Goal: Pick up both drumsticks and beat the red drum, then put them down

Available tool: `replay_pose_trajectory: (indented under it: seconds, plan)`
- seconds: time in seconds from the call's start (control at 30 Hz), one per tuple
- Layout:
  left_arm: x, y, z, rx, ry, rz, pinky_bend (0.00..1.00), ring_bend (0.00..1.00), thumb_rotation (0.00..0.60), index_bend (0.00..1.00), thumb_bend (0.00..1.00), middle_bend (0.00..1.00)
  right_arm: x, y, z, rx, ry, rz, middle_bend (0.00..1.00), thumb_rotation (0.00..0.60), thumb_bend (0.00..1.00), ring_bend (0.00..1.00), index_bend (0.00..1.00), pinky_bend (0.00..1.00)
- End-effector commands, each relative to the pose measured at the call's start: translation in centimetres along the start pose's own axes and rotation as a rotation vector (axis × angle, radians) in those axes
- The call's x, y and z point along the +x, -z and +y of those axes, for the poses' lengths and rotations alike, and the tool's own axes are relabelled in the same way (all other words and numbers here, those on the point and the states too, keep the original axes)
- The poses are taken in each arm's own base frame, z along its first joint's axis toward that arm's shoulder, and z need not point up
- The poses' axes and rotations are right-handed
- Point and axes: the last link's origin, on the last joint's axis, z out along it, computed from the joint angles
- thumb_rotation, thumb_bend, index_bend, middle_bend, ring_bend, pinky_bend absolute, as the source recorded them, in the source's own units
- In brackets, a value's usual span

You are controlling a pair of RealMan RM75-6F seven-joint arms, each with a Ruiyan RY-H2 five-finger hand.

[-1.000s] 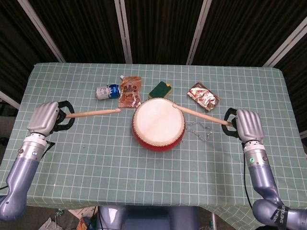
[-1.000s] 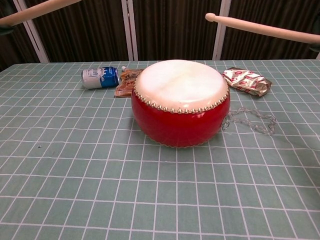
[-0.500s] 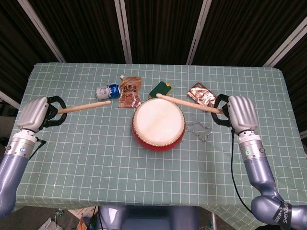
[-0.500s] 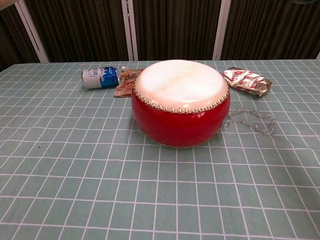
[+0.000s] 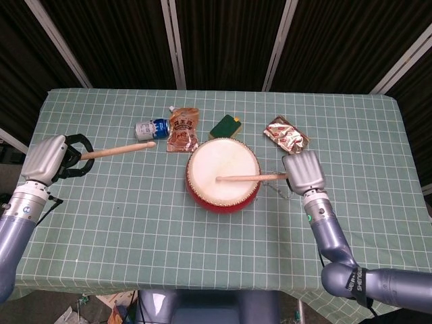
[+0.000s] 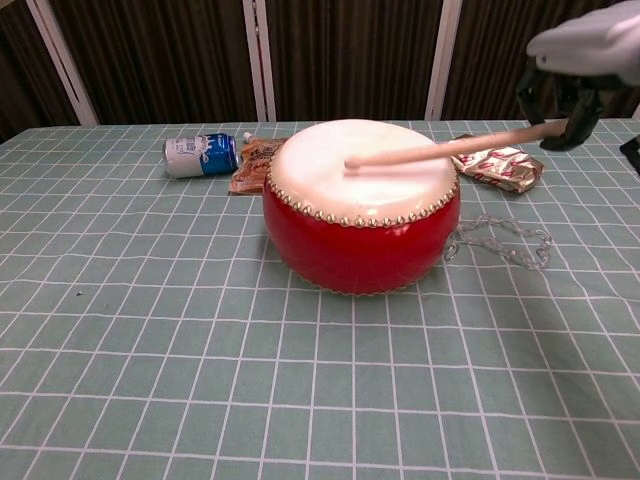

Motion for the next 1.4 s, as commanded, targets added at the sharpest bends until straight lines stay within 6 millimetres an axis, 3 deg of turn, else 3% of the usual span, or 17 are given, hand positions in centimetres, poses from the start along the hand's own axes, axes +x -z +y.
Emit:
replay_pose_trajectory:
  seconds: [0.03, 0.23, 0.5, 0.67, 0.97, 1.2, 1.4]
  plan:
    - [-0.1, 0.0, -0.2, 0.003, -0.004, -0.007, 1.00, 1.00, 0.600, 0.79, 0.56, 1.00, -3.1, -1.7, -3.3, -0.101, 0.233, -0.104, 1.00, 0.600, 0.62, 1.00, 0.99, 1.00]
    - [-0.1, 0.0, -0.2, 0.003, -0.009, -0.008, 1.00, 1.00, 0.600, 0.79, 0.56, 1.00, -0.9, -1.6, -1.5, -0.180, 0.107, -0.022, 1.00, 0.600, 0.62, 1.00, 0.99, 1.00]
    - [-0.6, 0.1, 0.0, -0.002, -0.034, -0.005, 1.00, 1.00, 0.600, 0.79, 0.56, 1.00, 3.0, 1.2, 4.4, -0.251, -0.258, 0.141, 1.00, 0.600, 0.62, 1.00, 0.99, 1.00]
    - [-1.6, -0.1, 0.8, -0.017, -0.052, -0.017, 1.00, 1.00, 0.600, 0.79, 0.56, 1.00, 2.6, 3.5, 6.8, -0.251, -0.369, 0.166, 1.00, 0.600, 0.62, 1.00, 0.99, 1.00]
    - [-4.5, -1.7, 2.9, -0.055, -0.118, -0.051, 1.00, 1.00, 0.600, 0.79, 0.56, 1.00, 0.0, 6.5, 10.0, -0.241, -0.581, 0.169, 1.00, 0.600, 0.62, 1.00, 0.99, 1.00]
    - [-6.2, -5.0, 6.4, -0.100, -0.099, -0.014, 1.00, 1.00, 0.600, 0.79, 0.56, 1.00, -0.3, 7.2, 11.2, -0.218, -0.619, 0.191, 1.00, 0.600, 0.62, 1.00, 0.99, 1.00]
    - [-6.4, -7.7, 10.4, -0.160, -0.132, 0.029, 1.00, 1.00, 0.600, 0.79, 0.56, 1.00, -0.2, 7.1, 11.7, -0.212, -0.661, 0.187, 1.00, 0.600, 0.62, 1.00, 0.99, 1.00]
